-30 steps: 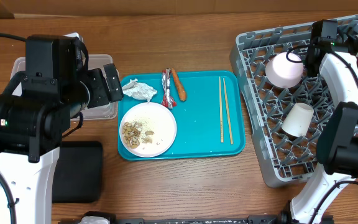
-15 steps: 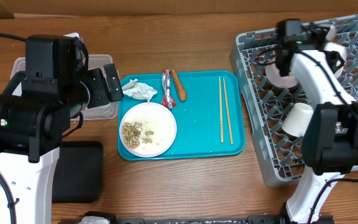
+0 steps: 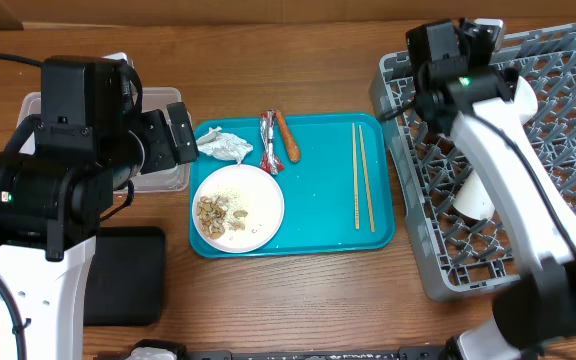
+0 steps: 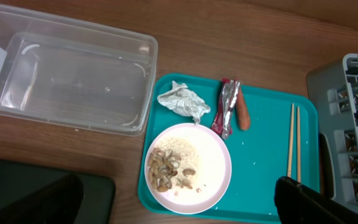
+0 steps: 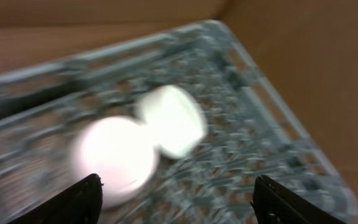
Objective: Sort waste into correct bins and load items into the dishwasher
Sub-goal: 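Grasp one chopstick on the tray with the right gripper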
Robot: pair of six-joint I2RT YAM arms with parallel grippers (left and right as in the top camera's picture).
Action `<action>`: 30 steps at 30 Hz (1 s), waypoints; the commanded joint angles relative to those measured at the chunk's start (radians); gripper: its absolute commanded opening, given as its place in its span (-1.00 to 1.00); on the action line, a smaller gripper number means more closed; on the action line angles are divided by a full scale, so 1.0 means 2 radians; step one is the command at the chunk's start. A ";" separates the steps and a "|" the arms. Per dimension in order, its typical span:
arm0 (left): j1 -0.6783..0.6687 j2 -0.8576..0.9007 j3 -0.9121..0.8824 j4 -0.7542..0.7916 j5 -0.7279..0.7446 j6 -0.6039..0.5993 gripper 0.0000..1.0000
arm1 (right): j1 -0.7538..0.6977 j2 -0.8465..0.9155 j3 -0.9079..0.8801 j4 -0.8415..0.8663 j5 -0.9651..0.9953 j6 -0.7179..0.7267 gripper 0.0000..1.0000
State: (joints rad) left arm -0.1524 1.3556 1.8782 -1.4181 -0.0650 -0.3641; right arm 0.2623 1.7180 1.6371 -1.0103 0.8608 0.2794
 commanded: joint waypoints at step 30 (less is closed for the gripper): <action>0.001 0.003 0.003 0.000 -0.008 0.002 1.00 | 0.078 0.148 -0.132 -0.001 -0.462 0.042 -0.24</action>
State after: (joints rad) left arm -0.1524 1.3556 1.8782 -1.4181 -0.0654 -0.3641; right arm 0.4187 1.9598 1.3781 -1.0168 -0.0555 0.3592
